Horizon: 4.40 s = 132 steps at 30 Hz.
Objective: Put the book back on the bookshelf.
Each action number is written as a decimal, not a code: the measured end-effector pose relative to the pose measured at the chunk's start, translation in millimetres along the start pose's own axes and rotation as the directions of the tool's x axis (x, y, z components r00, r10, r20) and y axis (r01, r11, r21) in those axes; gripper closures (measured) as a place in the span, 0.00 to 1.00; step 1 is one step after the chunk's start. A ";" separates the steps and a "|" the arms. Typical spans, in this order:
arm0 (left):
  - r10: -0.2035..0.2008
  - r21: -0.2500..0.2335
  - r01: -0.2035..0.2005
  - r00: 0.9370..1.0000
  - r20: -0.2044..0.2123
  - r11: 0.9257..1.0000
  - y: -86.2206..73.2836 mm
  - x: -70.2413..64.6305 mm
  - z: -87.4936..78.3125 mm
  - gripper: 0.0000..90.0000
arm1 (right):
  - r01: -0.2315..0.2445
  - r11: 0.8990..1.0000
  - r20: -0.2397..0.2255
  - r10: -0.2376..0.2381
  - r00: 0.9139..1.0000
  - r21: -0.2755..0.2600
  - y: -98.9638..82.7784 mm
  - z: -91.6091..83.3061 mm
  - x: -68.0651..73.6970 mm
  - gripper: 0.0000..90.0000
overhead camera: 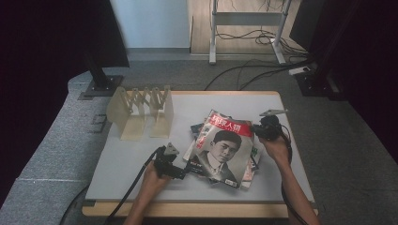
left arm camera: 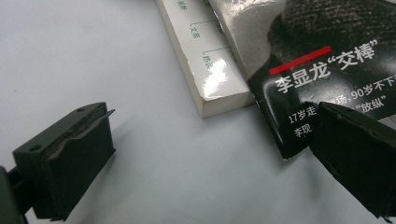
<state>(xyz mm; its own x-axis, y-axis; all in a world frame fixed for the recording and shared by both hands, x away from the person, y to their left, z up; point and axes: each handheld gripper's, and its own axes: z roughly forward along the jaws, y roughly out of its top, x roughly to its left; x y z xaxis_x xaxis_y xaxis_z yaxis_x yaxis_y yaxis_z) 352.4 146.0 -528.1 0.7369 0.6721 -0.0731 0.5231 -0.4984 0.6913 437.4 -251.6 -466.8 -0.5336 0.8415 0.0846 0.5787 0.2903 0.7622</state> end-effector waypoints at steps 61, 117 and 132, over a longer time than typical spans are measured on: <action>0.113 -0.047 -0.107 0.979 0.172 0.993 45.6 -4.2 -12.2 0.15 | 0.239 0.945 -0.032 -0.252 0.967 -0.225 61.0 -84.4 72.7 0.95; 0.112 -0.110 -0.084 0.954 0.278 0.990 77.2 5.1 -14.6 0.84 | 0.297 0.900 -0.054 -0.330 0.942 -0.319 62.5 -102.4 84.7 0.94; 0.201 -0.272 -0.127 0.944 0.262 0.954 84.4 0.1 -48.8 1.00 | 0.325 0.893 -0.018 -0.347 0.938 -0.310 66.3 -100.4 90.4 0.96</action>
<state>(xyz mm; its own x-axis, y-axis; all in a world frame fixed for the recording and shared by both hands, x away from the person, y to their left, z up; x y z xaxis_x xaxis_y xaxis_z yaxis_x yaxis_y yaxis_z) 375.8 130.7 -434.7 0.9128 0.3907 -0.1189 0.2890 -0.4122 0.8640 365.5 -202.0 -344.2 -0.7126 0.6797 -0.1737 0.1521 0.3915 0.9075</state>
